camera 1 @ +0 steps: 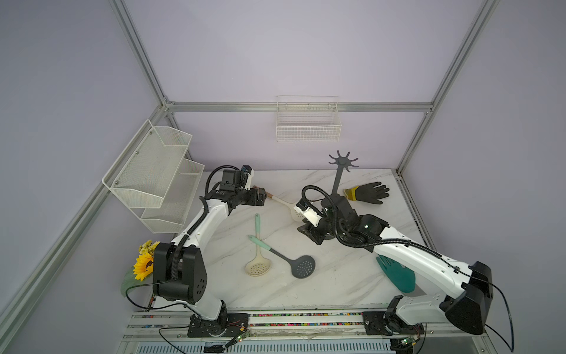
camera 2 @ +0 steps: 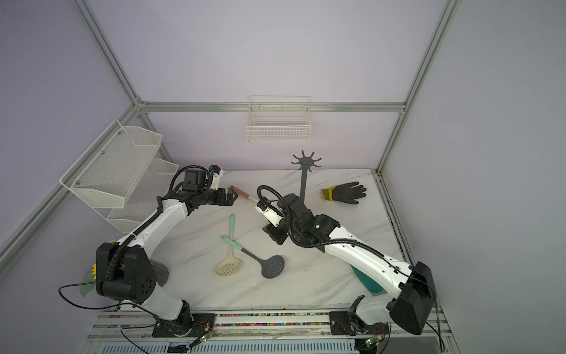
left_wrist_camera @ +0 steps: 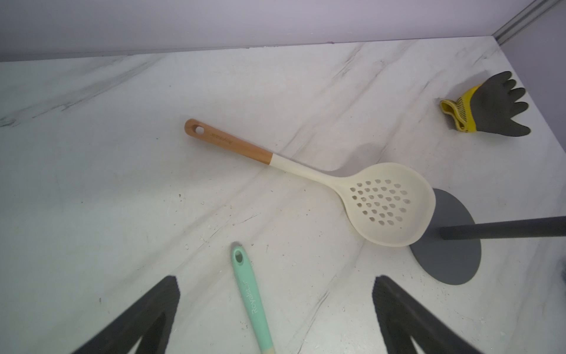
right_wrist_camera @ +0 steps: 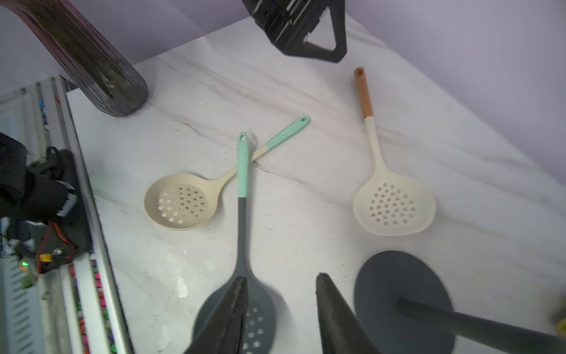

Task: Hang the skimmer on the kitchen utensil rack
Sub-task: Pick up the skimmer from the center of the board.

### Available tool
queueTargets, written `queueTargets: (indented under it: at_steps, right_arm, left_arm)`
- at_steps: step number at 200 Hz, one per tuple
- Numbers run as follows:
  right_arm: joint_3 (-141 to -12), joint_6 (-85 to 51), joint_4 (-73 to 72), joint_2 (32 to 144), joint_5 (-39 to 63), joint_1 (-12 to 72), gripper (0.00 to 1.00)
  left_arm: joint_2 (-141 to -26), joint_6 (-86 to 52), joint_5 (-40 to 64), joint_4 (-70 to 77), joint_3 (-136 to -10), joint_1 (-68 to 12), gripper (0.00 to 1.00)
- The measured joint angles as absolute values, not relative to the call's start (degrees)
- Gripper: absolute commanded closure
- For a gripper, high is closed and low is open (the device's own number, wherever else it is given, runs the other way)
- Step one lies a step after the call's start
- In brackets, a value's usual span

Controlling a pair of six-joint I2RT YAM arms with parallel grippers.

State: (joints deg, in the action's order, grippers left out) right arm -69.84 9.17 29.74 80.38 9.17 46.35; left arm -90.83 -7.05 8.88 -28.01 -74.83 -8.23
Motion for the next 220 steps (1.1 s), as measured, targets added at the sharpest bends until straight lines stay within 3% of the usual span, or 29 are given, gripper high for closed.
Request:
queueTargets:
  at_steps: [108,151,220]
  right_arm:
    - [-76.82,15.66,34.44,101.69,16.25,48.93,0.32]
    - [-80.01,17.91,34.22,108.64,14.79,53.54,0.33]
    - [-84.62,19.33,34.11,118.17,12.97,53.39,0.37]
  left_arm:
    - [-88.36,-10.26,-1.98,-28.95,-74.7,-5.98,0.0]
    - [-88.25,-10.98,-3.55,-28.86,-73.1,-4.8,0.0]
    - [-86.74,-11.0,-4.34,-28.93,-71.46,-3.49,0.0]
